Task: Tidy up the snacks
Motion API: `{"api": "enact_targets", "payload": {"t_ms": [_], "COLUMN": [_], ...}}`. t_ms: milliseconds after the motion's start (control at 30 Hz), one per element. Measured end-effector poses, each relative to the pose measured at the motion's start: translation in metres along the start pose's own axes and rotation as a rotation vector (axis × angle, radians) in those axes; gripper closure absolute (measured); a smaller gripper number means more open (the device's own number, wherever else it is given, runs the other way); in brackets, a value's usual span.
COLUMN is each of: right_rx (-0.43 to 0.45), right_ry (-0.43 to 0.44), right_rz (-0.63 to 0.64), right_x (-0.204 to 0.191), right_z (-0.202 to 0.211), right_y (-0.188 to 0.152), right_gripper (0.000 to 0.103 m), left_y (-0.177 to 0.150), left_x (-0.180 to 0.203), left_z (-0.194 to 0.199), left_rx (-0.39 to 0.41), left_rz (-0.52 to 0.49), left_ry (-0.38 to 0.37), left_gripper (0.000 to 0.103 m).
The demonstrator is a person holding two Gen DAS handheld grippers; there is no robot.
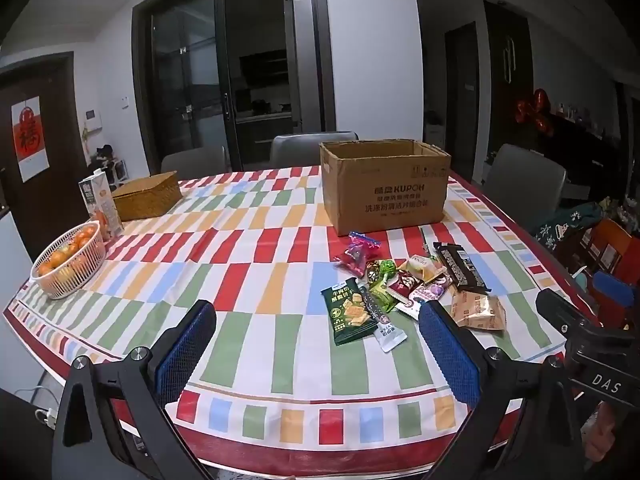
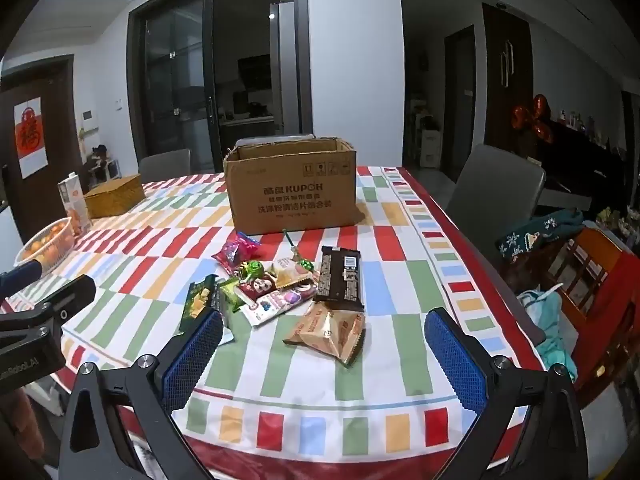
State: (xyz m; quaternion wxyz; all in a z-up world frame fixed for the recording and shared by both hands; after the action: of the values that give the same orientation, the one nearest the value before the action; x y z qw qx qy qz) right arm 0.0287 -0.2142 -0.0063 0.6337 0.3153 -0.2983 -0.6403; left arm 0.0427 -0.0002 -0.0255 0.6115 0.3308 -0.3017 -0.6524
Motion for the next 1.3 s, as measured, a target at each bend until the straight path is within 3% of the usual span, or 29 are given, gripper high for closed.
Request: {"api": "enact_targets", "payload": {"t_ms": [1300], "right_rx": [0.0], "right_ry": [0.009], "right_rz": [-0.001], "right_x": [0.0], "right_z": [0.004], "right_y": [0.003], "right_gripper": [0.001], "left_y": [0.009], "left_x": [0.003], "left_z": [0.01], "left_rx": [0.04], "left_rz": [0.008], "left_ry": [-0.011], "left_gripper": [0.0]}}
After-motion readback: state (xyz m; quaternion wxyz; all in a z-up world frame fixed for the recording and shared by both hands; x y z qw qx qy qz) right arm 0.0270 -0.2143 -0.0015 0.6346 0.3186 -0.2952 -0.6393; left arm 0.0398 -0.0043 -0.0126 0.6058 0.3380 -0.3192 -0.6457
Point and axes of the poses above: each gripper's, at about its wrist camera, not at the fingertips, and z roughly against the way its jaws point, x to its right, y to its top, the point moved 5 cm from there along -z, roughly the way its jaws point, and after that the axes turned 6 degrees about -x, right-handed, at the moved point
